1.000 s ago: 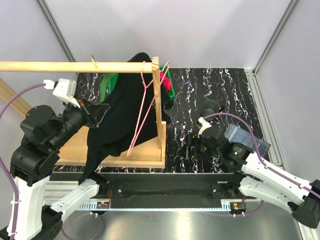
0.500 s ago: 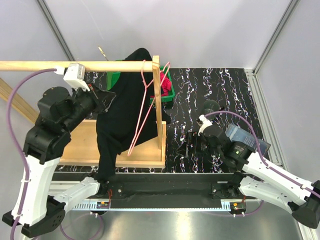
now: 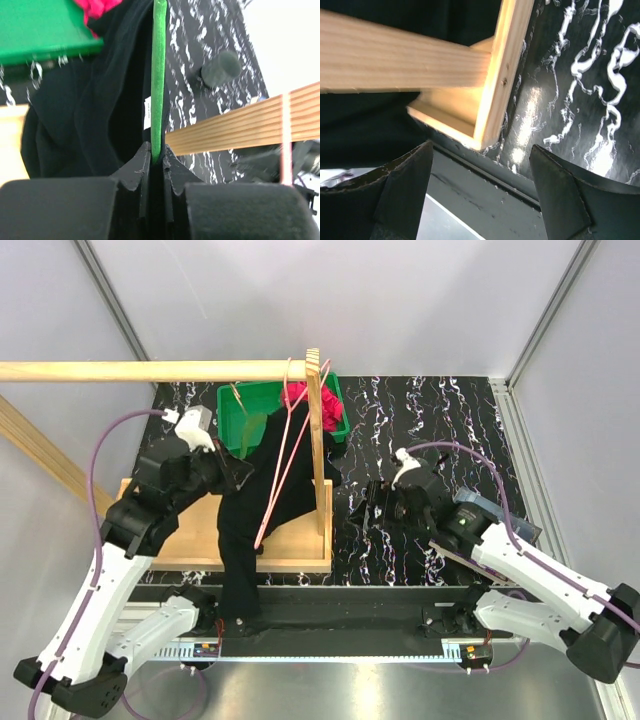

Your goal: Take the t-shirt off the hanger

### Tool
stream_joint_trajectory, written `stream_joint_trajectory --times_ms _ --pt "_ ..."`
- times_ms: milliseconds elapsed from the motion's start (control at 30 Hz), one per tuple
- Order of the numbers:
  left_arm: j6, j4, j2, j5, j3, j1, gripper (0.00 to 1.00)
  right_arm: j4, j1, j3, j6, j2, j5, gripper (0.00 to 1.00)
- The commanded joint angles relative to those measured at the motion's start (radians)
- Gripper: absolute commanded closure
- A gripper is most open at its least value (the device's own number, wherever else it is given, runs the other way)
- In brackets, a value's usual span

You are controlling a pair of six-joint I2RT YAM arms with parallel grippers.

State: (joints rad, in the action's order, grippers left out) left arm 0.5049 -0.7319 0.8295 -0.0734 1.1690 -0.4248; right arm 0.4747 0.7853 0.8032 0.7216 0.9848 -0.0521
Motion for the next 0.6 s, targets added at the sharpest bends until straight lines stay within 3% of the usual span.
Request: stream_joint_trajectory --times_ms 0,200,567 --pt "0.038 0.160 -0.052 -0.066 -0.031 0.000 1.00 -0.065 -0.101 0.096 -0.045 0.029 -0.110 0.14" --pt "0.026 0.189 0.015 -0.247 -0.080 0.001 1.00 -0.131 -0.239 0.157 -0.088 0.057 -0.236 0.15" --pt "-0.014 0.230 0.163 -0.535 -0.118 0.001 1.00 -0.289 -0.293 0.215 -0.113 0.181 -0.351 0.22"
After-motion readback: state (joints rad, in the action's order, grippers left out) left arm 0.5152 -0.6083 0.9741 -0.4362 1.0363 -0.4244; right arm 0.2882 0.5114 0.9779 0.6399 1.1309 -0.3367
